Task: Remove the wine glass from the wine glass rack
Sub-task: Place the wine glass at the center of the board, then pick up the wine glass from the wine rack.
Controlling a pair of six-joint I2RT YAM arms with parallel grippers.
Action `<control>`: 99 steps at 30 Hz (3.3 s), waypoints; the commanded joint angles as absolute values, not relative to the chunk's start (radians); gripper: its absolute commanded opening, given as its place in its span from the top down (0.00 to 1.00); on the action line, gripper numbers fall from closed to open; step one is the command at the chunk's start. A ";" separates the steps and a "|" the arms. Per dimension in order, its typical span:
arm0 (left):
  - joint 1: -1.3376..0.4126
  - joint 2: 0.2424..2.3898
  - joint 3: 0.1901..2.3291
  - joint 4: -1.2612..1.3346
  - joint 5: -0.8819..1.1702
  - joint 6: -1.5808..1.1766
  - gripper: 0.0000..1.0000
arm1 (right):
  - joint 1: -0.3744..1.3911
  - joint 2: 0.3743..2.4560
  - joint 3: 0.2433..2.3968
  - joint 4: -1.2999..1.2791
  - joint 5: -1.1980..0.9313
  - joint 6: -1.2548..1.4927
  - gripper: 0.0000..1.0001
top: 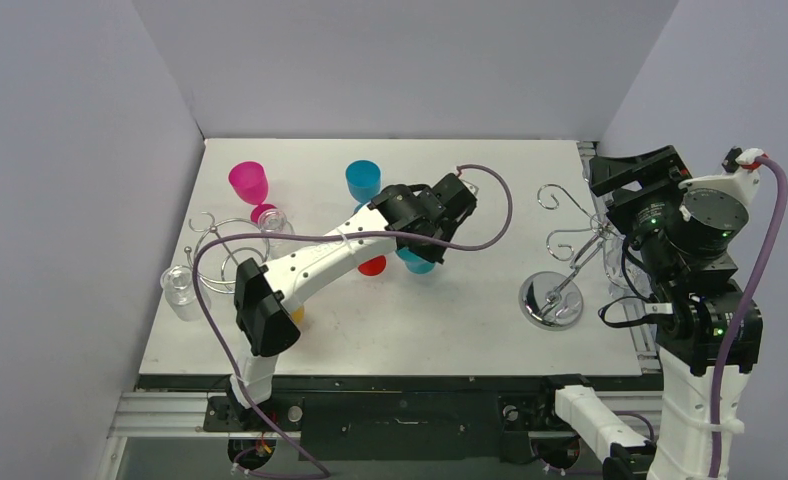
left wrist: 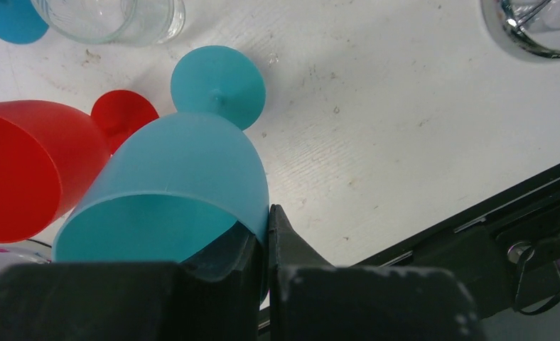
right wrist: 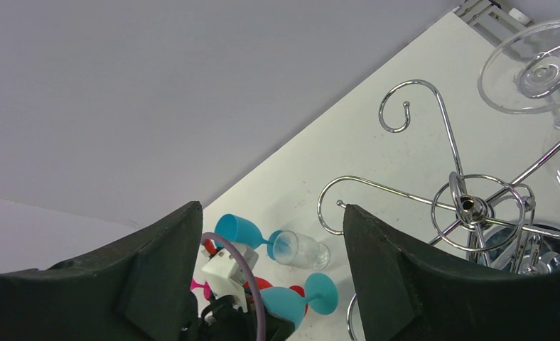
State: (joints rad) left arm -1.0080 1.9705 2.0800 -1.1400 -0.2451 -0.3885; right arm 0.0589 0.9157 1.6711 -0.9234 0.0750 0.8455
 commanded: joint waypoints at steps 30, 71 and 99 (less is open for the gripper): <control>-0.914 1.951 2.026 -1.100 -0.183 -0.367 0.63 | 0.058 0.946 1.690 -0.932 0.102 0.800 0.32; -0.933 1.244 1.535 -0.799 0.066 -0.383 0.12 | -0.578 1.153 1.887 -1.209 -0.241 0.704 0.29; -0.931 1.287 1.629 -0.931 0.089 -0.372 0.12 | -0.789 0.999 1.730 -1.291 -0.116 0.636 0.50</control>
State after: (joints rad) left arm -0.9287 1.2934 1.5711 -0.9218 0.1051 -0.3946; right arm -0.7631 0.9871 1.7176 -1.2900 -0.0731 0.6716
